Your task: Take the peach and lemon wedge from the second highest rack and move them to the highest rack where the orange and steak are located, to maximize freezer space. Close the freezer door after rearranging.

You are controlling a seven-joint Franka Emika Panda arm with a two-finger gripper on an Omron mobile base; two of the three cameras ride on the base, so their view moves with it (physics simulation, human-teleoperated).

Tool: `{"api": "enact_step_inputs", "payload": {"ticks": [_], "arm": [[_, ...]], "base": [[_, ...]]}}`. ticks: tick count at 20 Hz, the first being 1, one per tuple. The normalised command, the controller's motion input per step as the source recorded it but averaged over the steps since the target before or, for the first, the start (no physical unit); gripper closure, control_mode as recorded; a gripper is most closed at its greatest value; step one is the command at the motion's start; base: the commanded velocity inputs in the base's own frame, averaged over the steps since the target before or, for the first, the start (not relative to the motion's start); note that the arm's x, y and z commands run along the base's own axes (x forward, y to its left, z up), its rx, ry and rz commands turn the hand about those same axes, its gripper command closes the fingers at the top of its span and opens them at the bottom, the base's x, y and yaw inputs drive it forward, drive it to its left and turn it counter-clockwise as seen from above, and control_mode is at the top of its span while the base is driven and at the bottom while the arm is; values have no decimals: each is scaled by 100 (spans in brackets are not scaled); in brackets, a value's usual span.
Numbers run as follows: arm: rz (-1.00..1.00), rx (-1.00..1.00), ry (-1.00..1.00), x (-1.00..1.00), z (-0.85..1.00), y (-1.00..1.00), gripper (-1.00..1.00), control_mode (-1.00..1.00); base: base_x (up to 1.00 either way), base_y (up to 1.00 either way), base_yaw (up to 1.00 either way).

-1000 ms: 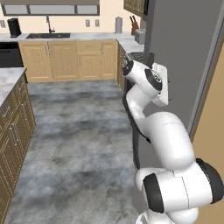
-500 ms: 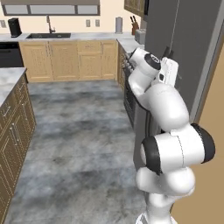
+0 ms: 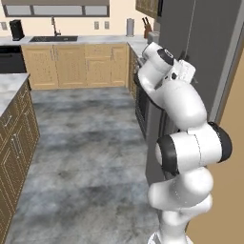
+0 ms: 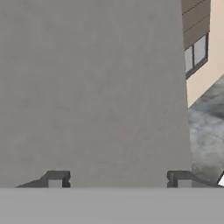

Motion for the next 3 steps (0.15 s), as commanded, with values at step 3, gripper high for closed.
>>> {"api": "enact_step_inputs", "payload": {"ticks": [3], "arm": [[0,-13,-44,-68,-41,-1,-100,-100]], "base": [[0,0,0]]}}
